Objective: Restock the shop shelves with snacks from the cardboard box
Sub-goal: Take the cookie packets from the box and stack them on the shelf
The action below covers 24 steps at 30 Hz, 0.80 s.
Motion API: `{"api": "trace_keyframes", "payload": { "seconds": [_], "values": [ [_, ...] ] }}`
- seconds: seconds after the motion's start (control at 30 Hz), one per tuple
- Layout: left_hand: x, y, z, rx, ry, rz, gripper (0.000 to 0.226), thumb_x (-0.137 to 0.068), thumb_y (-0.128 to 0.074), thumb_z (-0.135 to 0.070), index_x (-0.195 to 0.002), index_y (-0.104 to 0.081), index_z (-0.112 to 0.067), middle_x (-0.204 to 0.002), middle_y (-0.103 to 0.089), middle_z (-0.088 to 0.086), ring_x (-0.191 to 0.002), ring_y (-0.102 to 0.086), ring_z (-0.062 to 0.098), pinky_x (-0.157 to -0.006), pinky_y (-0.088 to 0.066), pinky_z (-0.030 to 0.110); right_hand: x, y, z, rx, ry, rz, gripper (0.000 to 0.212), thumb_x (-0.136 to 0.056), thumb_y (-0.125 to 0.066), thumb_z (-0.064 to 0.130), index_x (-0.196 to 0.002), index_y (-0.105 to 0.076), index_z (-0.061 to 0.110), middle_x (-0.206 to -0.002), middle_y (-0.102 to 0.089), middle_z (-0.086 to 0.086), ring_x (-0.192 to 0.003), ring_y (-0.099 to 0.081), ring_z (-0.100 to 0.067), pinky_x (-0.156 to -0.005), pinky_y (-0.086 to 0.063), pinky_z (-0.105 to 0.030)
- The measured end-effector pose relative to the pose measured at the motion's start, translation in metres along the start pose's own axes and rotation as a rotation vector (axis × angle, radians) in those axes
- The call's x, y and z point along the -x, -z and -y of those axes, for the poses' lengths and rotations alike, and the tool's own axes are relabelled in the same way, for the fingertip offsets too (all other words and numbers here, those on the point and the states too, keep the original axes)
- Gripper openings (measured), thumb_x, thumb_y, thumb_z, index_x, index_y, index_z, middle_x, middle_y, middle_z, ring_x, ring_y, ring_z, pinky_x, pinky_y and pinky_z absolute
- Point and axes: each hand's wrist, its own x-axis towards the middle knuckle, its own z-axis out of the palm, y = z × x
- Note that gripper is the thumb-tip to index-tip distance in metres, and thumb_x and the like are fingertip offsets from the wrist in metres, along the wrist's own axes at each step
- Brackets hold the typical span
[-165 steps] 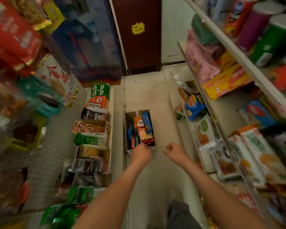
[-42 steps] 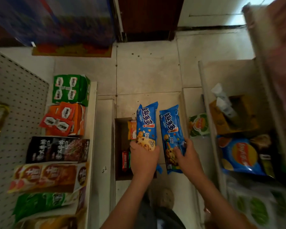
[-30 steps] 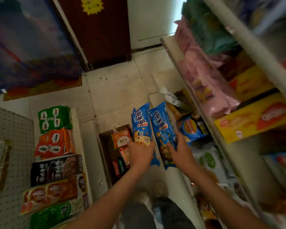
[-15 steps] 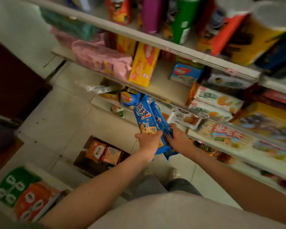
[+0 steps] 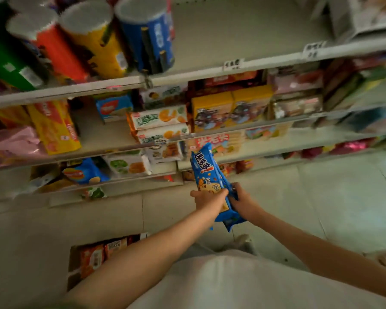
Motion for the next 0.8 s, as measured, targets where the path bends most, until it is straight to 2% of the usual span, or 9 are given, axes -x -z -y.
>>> {"api": "trace_keyframes", "payload": {
  "seconds": [0.17, 0.27, 0.33, 0.43, 0.53, 0.6, 0.63, 0.7, 0.8],
  "values": [
    [0.032, -0.106, -0.010, -0.152, -0.091, 0.087, 0.063, -0.073, -0.075, -0.036, -0.105, -0.024, -0.015, -0.116, -0.056, 0.010, -0.098, -0.062, 0.027, -0.076, -0.052, 0.032, 0.006, 0.079, -0.086, -0.115, -0.083, -0.087, 0.027, -0.095, -0.048, 0.012, -0.121, -0.043, 0.013, -0.102, -0.056, -0.007, -0.085, -0.056, -0.020, -0.073, -0.045, -0.033],
    [0.052, -0.166, -0.018, -0.192, -0.136, 0.156, 0.064, -0.073, -0.075, -0.036, -0.107, -0.025, -0.016, -0.116, -0.057, 0.011, -0.096, -0.063, 0.026, -0.074, -0.053, 0.032, 0.009, 0.127, -0.133, -0.228, -0.138, -0.137, 0.020, -0.094, -0.049, 0.013, -0.110, -0.042, 0.022, -0.100, -0.060, -0.012, -0.070, -0.056, -0.017, -0.057, -0.045, -0.027],
    [0.063, -0.200, -0.025, -0.219, -0.163, 0.217, 0.064, -0.074, -0.076, -0.035, -0.109, -0.025, -0.015, -0.116, -0.057, 0.011, -0.096, -0.063, 0.026, -0.074, -0.053, 0.032, 0.009, 0.157, -0.160, -0.251, -0.152, -0.153, 0.019, -0.095, -0.050, 0.018, -0.108, -0.040, 0.027, -0.099, -0.061, -0.006, -0.074, -0.058, -0.017, -0.052, -0.044, -0.018],
    [0.079, -0.244, -0.041, -0.288, -0.222, 0.277, 0.063, -0.075, -0.076, -0.033, -0.108, -0.025, -0.015, -0.117, -0.056, 0.009, -0.091, -0.060, 0.022, -0.070, -0.050, 0.030, 0.016, 0.197, -0.186, -0.325, -0.161, -0.230, 0.017, -0.094, -0.051, 0.020, -0.106, -0.042, 0.028, -0.087, -0.060, 0.004, -0.057, -0.055, -0.003, -0.044, -0.042, -0.012],
    [0.097, -0.285, -0.064, -0.376, -0.338, 0.317, 0.060, -0.076, -0.075, -0.031, -0.105, -0.025, -0.014, -0.118, -0.055, 0.009, -0.090, -0.058, 0.022, -0.067, -0.044, 0.026, 0.019, 0.236, -0.204, -0.512, -0.170, -0.338, 0.017, -0.092, -0.052, 0.008, -0.106, -0.048, 0.017, -0.081, -0.060, -0.001, -0.047, -0.054, -0.004, -0.044, -0.044, -0.025],
    [0.106, -0.305, -0.078, -0.442, -0.407, 0.345, 0.060, -0.075, -0.075, -0.032, -0.104, -0.025, -0.014, -0.120, -0.056, 0.009, -0.098, -0.060, 0.024, -0.068, -0.043, 0.024, 0.021, 0.256, -0.209, -0.565, -0.140, -0.355, 0.019, -0.092, -0.049, 0.003, -0.106, -0.049, 0.016, -0.083, -0.062, -0.004, -0.047, -0.055, -0.005, -0.043, -0.045, -0.023],
    [0.111, -0.319, -0.086, -0.470, -0.430, 0.362, 0.060, -0.075, -0.074, -0.032, -0.104, -0.025, -0.015, -0.121, -0.056, 0.008, -0.101, -0.061, 0.024, -0.068, -0.043, 0.023, 0.020, 0.267, -0.213, -0.601, -0.143, -0.379, 0.020, -0.092, -0.048, 0.002, -0.106, -0.050, 0.017, -0.086, -0.064, -0.006, -0.053, -0.060, -0.010, -0.046, -0.048, -0.025],
    [0.116, -0.347, -0.102, -0.513, -0.463, 0.407, 0.061, -0.075, -0.074, -0.033, -0.107, -0.025, -0.015, -0.122, -0.055, 0.008, -0.103, -0.061, 0.025, -0.070, -0.043, 0.023, 0.015, 0.291, -0.223, -0.662, -0.151, -0.427, 0.024, -0.089, -0.053, 0.005, -0.107, -0.052, 0.021, -0.097, -0.068, -0.009, -0.076, -0.068, -0.024, -0.063, -0.056, -0.038],
    [0.122, -0.394, -0.132, -0.548, -0.505, 0.476, 0.064, -0.075, -0.075, -0.034, -0.112, -0.027, -0.013, -0.124, -0.054, 0.008, -0.106, -0.059, 0.025, -0.073, -0.045, 0.025, 0.006, 0.333, -0.239, -0.690, -0.165, -0.530, 0.024, -0.090, -0.056, 0.008, -0.101, -0.052, 0.029, -0.104, -0.068, -0.010, -0.090, -0.067, -0.027, -0.080, -0.055, -0.046]
  ]
}}
